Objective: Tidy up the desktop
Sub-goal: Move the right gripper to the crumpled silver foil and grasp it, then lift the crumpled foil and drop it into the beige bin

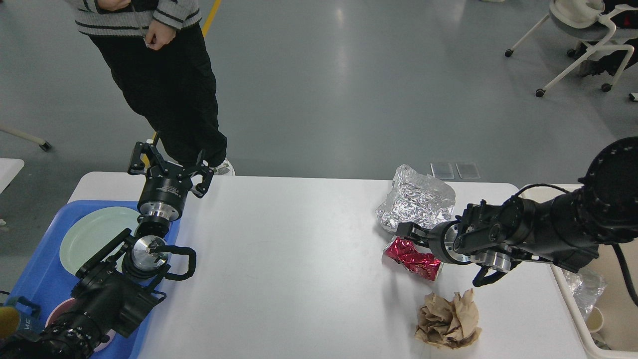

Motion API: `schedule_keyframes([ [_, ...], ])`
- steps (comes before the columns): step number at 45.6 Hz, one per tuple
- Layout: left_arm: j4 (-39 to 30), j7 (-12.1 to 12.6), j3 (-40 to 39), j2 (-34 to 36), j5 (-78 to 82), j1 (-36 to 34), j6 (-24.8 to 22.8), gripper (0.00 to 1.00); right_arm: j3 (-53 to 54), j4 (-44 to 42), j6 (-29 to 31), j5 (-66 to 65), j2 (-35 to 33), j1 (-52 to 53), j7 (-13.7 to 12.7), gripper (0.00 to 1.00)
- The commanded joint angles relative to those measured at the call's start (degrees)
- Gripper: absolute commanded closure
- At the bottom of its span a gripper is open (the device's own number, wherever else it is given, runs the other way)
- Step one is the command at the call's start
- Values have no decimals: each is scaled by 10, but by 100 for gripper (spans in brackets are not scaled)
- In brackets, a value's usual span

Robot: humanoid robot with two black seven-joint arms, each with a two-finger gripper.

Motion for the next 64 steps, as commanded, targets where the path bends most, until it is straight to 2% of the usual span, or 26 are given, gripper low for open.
schedule_keyframes([
  [1, 0, 0, 0, 0, 0, 0, 0, 3, 14, -61, 15, 23, -4, -37, -11, 0],
  [6, 0, 0, 0, 0, 0, 0, 0, 3, 54, -100, 58, 81, -14, -60, -54, 0],
  [8, 0, 0, 0, 0, 0, 0, 0, 3, 82, -116, 67, 111, -17, -72, -63, 0],
  [16, 0, 0, 0, 0, 0, 0, 0, 3, 148, -176, 70, 173, -13, -117, -68, 1],
  [22, 0, 0, 0, 0, 0, 0, 0, 3, 208, -247, 70, 191, 6, -161, -67, 19],
  [29, 0, 0, 0, -1, 0, 0, 0, 3, 223, -273, 68, 191, 14, -184, -67, 26],
  [34, 0, 0, 1, 0, 0, 0, 0, 3, 233, -291, 65, 191, 18, -197, -66, 52],
  [37, 0, 0, 0, 0, 0, 0, 0, 3, 239, -292, 68, 190, 17, -200, -65, 58],
  [38, 0, 0, 0, 0, 0, 0, 0, 3, 239, -292, 70, 190, 16, -201, -64, 65],
  [39, 0, 0, 0, 0, 0, 0, 0, 3, 239, -292, 70, 190, 16, -203, -62, 76],
  [40, 0, 0, 0, 0, 0, 0, 0, 3, 241, -293, 69, 190, 16, -204, -62, 100],
  [64, 0, 0, 0, 0, 0, 0, 0, 3, 245, -285, 55, 187, 10, -197, -63, 100],
])
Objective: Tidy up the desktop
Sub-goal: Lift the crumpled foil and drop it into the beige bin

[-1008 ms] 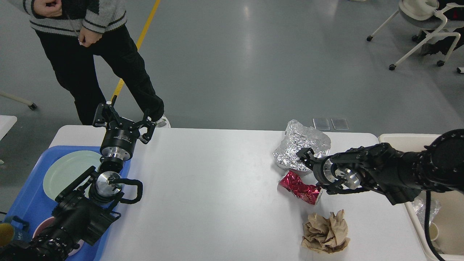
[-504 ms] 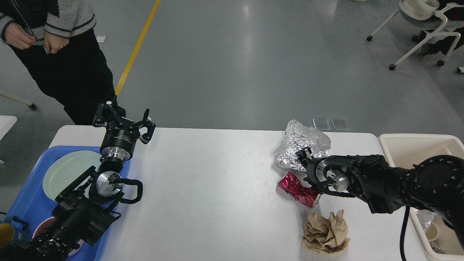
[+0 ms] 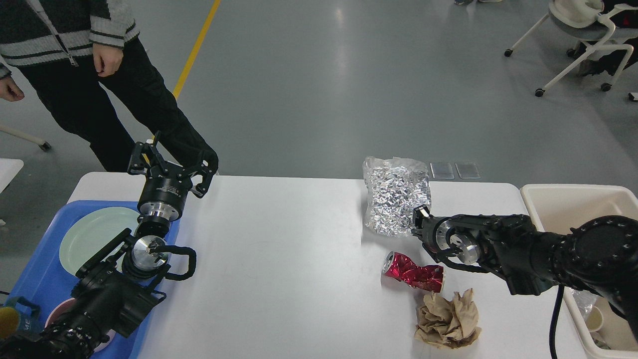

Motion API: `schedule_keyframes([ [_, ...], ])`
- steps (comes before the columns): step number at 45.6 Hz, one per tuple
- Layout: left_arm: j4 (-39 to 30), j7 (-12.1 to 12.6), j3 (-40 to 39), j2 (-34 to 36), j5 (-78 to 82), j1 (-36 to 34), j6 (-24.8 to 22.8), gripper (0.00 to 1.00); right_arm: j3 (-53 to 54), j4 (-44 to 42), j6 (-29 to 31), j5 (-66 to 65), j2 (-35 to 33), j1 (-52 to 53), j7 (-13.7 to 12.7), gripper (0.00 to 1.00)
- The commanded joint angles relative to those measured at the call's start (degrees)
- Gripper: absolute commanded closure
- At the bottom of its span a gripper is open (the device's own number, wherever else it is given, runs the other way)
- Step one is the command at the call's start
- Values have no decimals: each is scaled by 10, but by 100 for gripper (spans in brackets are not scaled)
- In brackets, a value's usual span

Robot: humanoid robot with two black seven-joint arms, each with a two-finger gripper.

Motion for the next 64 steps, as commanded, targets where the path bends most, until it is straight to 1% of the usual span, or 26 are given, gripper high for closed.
schedule_keyframes([
  [1, 0, 0, 0, 0, 0, 0, 0, 3, 0, 3, -2, -2, -3, 7, 1, 100],
  [7, 0, 0, 0, 0, 0, 0, 0, 3, 1, 18, 4, -5, -10, 42, 0, 100],
  [10, 0, 0, 0, 0, 0, 0, 0, 3, 0, 71, 11, -10, -58, 99, 0, 100],
  [13, 0, 0, 0, 0, 0, 0, 0, 3, -2, 141, 20, -21, -100, 162, 1, 100],
  [19, 0, 0, 0, 0, 0, 0, 0, 3, -27, 267, 80, -64, -169, 307, 3, 100],
  [23, 0, 0, 0, 0, 0, 0, 0, 3, -94, 338, 129, -100, -174, 408, 4, 100],
  [26, 0, 0, 0, 0, 0, 0, 0, 3, -138, 398, 151, -138, -172, 478, 4, 100],
  [32, 1, 0, 0, 0, 0, 0, 0, 3, -176, 517, 159, -204, -166, 580, 6, 100],
  [36, 0, 0, 0, 0, 0, 0, 0, 3, -186, 548, 160, -204, -162, 599, 6, 100],
  [40, 0, 0, 1, 0, 0, 0, 0, 3, -213, 537, 155, -212, -164, 591, 6, 100],
  [44, 0, 0, 0, 0, 0, 0, 0, 3, -247, 505, 147, -220, -169, 553, 6, 100],
  [49, 0, 0, 0, 0, 0, 0, 0, 3, -260, 437, 138, -242, -211, 480, 6, 100],
  [53, 1, 0, 0, 0, 0, 0, 0, 3, -260, 354, 138, -252, -242, 407, 5, 100],
  [58, 0, 0, 0, 0, 0, 0, 0, 3, -256, 222, 132, -250, -270, 304, 2, 100],
  [64, 0, 0, 0, 0, 0, 0, 0, 3, -240, 43, 90, -227, -281, 152, -5, 100],
])
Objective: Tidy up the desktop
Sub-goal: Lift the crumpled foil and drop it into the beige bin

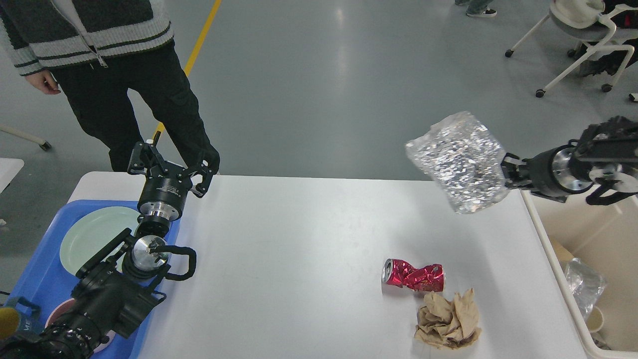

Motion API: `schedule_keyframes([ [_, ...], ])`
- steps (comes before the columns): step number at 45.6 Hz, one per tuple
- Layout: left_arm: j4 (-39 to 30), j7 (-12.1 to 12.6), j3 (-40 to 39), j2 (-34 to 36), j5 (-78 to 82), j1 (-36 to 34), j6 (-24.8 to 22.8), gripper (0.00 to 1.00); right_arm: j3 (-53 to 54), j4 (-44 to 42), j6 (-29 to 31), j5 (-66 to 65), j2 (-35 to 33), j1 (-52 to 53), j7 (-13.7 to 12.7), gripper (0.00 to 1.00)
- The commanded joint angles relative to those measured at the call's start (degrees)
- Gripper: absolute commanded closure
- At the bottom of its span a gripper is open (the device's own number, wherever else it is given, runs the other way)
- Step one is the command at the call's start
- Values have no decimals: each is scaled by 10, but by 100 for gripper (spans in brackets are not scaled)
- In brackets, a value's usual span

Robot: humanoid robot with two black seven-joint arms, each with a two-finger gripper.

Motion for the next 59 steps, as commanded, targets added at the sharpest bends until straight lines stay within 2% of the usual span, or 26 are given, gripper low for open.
schedule_keyframes([
  [1, 0, 0, 0, 0, 0, 0, 0, 3, 17, -177, -42, 30, -12, -155, -8, 100],
  [8, 0, 0, 0, 0, 0, 0, 0, 3, 77, -404, -65, 141, -1, -339, -55, 100],
  [13, 0, 0, 0, 0, 0, 0, 0, 3, 127, -509, -74, 165, 40, -438, -78, 100],
  [19, 0, 0, 0, 0, 0, 0, 0, 3, 164, -529, -127, 165, 52, -477, -91, 100],
  [27, 0, 0, 0, 0, 0, 0, 0, 3, 163, -529, -153, 165, 55, -489, -98, 98],
  [29, 0, 0, 0, 0, 0, 0, 0, 3, 163, -527, -147, 164, 56, -489, -98, 1],
  [30, 0, 0, 0, 0, 0, 0, 0, 3, 161, -526, -147, 162, 56, -490, -97, 0],
  [31, 0, 0, 0, 0, 0, 0, 0, 3, 161, -526, -149, 162, 56, -491, -97, 6],
  [32, 0, 0, 0, 0, 0, 0, 0, 3, 161, -525, -150, 162, 56, -494, -97, 0],
  [50, 0, -1, 0, 0, 0, 0, 0, 3, 160, -510, -153, 163, 53, -495, -94, 0],
  [55, 0, 0, 0, 0, 0, 0, 0, 3, 161, -441, -150, 162, 49, -431, -93, 0],
  [59, 0, 0, 0, 0, 0, 0, 0, 3, 163, -327, -151, 162, 17, -337, -93, 0],
])
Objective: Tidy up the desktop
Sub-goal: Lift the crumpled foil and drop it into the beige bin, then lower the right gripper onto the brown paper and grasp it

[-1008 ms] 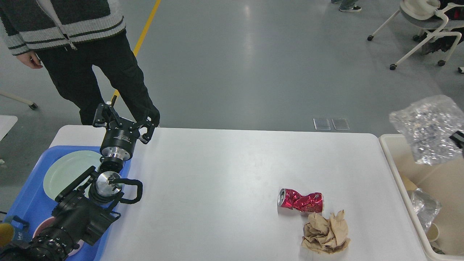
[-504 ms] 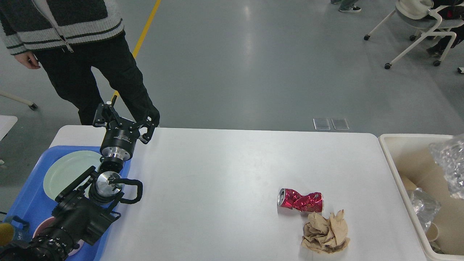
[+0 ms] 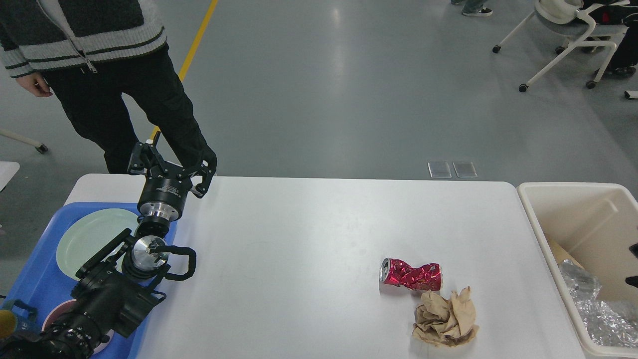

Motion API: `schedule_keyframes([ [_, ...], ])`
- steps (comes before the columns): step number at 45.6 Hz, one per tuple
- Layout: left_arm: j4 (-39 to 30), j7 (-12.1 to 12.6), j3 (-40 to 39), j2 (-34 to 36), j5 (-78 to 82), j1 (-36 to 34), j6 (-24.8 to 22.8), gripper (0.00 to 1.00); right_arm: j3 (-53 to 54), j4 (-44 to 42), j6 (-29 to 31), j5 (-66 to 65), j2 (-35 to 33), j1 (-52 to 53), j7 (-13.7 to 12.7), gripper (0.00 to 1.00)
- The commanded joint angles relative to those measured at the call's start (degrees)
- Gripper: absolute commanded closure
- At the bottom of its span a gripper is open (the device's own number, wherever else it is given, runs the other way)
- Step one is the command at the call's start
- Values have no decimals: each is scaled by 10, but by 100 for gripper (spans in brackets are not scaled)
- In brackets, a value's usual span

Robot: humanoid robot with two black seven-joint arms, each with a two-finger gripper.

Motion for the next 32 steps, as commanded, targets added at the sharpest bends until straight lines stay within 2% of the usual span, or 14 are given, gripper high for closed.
schedule_keyframes([
  [1, 0, 0, 0, 0, 0, 0, 0, 3, 3, 157, 3, 0, -43, 132, 1, 0],
  [9, 0, 1, 0, 0, 0, 0, 0, 3, 0, 410, 5, -7, -107, 328, 1, 0],
  [19, 0, 1, 0, 0, 0, 0, 0, 3, -44, 655, 18, -101, -125, 464, 7, 0],
  [22, 0, 0, 0, 0, 0, 0, 0, 3, -78, 711, 20, -124, -112, 507, 24, 0],
  [28, 0, 0, 0, 0, 0, 0, 0, 3, -145, 811, 24, -188, -81, 565, 87, 0],
  [32, 0, 1, 0, 0, 0, 0, 0, 3, -175, 846, 29, -228, -47, 602, 128, 0],
])
